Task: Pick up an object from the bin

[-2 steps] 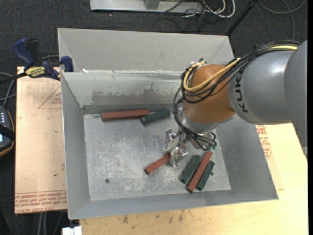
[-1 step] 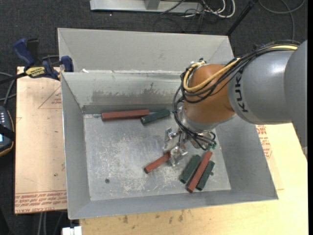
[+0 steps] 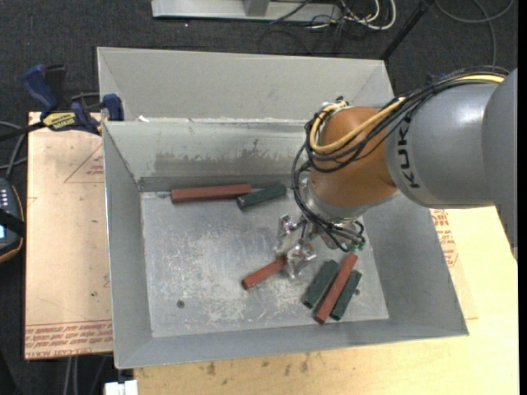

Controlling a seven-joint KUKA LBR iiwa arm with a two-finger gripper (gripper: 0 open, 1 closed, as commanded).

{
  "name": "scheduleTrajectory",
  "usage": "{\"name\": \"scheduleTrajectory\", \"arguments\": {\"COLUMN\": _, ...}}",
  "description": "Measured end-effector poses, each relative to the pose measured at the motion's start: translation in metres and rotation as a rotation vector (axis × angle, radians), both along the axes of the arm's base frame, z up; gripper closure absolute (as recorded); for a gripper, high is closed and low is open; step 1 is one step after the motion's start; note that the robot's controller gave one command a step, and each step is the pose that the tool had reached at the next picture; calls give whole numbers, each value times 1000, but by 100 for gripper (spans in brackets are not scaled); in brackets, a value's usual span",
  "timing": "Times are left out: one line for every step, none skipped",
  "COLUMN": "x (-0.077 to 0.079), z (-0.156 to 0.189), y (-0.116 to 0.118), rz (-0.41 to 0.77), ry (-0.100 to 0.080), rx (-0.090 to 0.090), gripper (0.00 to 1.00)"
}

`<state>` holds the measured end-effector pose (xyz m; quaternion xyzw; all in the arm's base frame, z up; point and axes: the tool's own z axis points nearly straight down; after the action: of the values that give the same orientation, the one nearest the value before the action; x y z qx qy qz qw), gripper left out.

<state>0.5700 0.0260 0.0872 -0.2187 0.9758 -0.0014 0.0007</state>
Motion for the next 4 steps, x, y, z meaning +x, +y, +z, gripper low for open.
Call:
{"name": "scheduleTrajectory", "arguments": {"x": 26, "z": 26, "y": 12, "rz": 24, "ry": -6, "rx": 4, "gripper": 100}}
{"name": "scheduleTrajectory", "arguments": {"x": -11, "z": 43, "y": -20, "rz": 11, "ry": 1, "rx": 4, "gripper": 0}}
{"name": "scheduleTrajectory", "arguments": {"x": -11, "z": 43, "y": -20, "rz": 11, "ry": 1, "rx": 4, "gripper": 0}}
{"name": "scheduleTrajectory", "arguments": {"x": -1, "z": -9, "y": -1, "rz": 142, "ry": -14, "rx": 5, "gripper": 100}}
